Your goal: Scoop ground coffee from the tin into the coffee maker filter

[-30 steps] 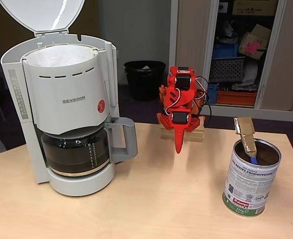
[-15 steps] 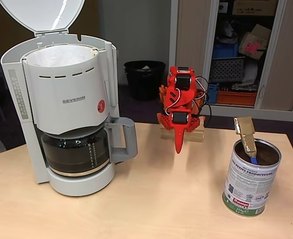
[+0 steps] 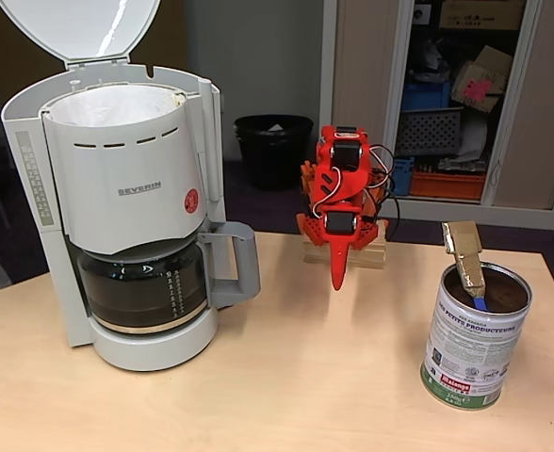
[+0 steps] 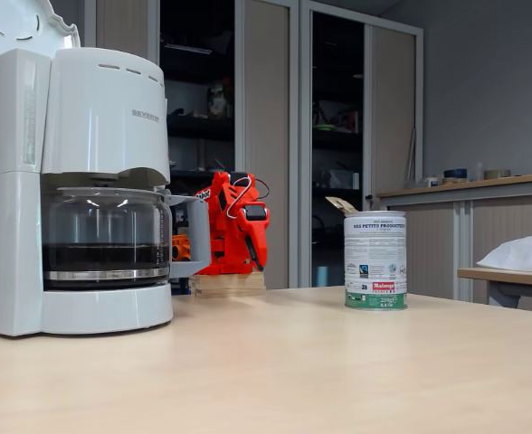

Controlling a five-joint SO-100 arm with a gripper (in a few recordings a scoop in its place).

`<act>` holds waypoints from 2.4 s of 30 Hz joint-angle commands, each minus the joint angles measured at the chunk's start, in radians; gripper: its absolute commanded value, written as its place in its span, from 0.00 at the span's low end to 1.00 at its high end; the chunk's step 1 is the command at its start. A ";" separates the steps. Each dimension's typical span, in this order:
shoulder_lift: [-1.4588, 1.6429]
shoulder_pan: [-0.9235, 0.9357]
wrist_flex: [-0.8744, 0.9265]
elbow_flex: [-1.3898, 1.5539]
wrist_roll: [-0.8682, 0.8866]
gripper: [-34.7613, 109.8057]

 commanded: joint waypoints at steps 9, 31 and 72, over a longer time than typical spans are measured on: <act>0.005 0.002 0.011 0.006 -0.009 0.24; 0.005 0.006 0.011 0.006 -0.009 0.24; 0.011 -0.279 -0.270 -0.153 0.140 0.35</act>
